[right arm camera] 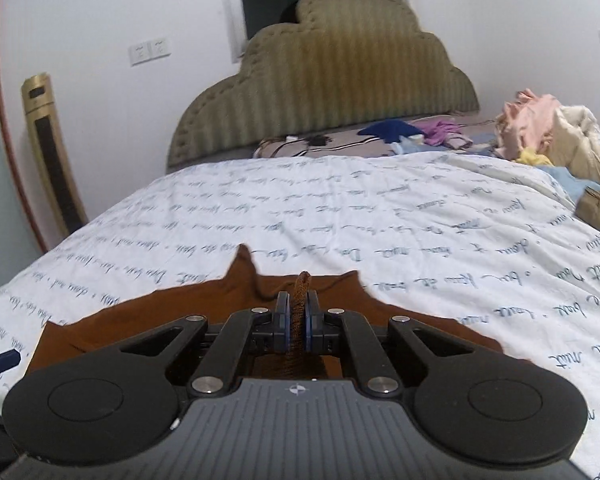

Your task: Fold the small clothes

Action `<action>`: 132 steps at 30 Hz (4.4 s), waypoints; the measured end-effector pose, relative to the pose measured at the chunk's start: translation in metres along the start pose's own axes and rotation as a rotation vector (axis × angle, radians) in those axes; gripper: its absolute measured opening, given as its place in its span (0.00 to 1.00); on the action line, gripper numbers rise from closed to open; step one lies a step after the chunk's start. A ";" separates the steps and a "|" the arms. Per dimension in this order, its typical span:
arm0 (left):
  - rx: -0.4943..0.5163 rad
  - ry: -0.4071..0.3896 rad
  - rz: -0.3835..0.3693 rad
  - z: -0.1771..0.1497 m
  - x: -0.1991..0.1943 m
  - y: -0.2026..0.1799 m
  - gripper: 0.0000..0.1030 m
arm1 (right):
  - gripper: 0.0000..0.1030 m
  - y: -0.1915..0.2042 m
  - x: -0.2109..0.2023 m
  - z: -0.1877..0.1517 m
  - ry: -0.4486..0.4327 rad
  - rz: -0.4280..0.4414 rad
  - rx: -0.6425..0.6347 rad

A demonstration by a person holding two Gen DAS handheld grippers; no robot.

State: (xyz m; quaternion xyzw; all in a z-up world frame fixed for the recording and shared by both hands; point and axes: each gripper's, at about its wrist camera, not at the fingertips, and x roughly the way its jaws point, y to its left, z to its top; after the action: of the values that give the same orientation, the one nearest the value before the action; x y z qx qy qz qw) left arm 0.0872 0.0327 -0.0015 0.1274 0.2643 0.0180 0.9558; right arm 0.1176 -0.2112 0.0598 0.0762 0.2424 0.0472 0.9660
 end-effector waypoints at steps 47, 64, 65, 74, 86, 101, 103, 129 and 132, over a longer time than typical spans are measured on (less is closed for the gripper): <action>-0.062 0.100 -0.081 -0.002 0.007 -0.010 0.87 | 0.36 -0.080 0.016 -0.067 0.151 -0.230 0.046; -0.093 0.106 -0.114 -0.015 -0.011 -0.003 0.87 | 0.83 -0.046 -0.063 -0.099 0.055 -0.176 -0.001; -0.094 0.106 -0.116 -0.017 -0.014 -0.002 0.87 | 0.85 -0.046 -0.068 -0.102 0.054 -0.171 0.010; -0.103 0.128 -0.137 -0.033 -0.023 -0.007 0.87 | 0.99 -0.026 -0.091 -0.130 0.088 -0.104 0.040; -0.062 0.077 -0.087 -0.048 -0.023 -0.024 0.96 | 1.00 0.017 -0.049 -0.148 0.125 -0.188 -0.073; 0.027 0.014 -0.012 -0.052 -0.031 -0.040 0.97 | 1.00 0.013 -0.054 -0.153 0.111 -0.168 -0.058; 0.037 0.008 -0.006 -0.052 -0.032 -0.041 0.97 | 1.00 0.013 -0.054 -0.152 0.111 -0.168 -0.057; -0.086 0.095 -0.068 -0.056 -0.034 -0.027 0.97 | 1.00 0.016 -0.065 -0.159 0.102 -0.183 -0.065; -0.098 0.098 -0.079 -0.058 -0.035 -0.025 0.97 | 1.00 0.019 -0.068 -0.163 0.099 -0.182 -0.073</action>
State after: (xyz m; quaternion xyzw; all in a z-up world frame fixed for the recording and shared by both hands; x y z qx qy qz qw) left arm 0.0266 0.0181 -0.0381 0.0687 0.3144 -0.0006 0.9468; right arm -0.0209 -0.1813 -0.0476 0.0159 0.2940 -0.0284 0.9553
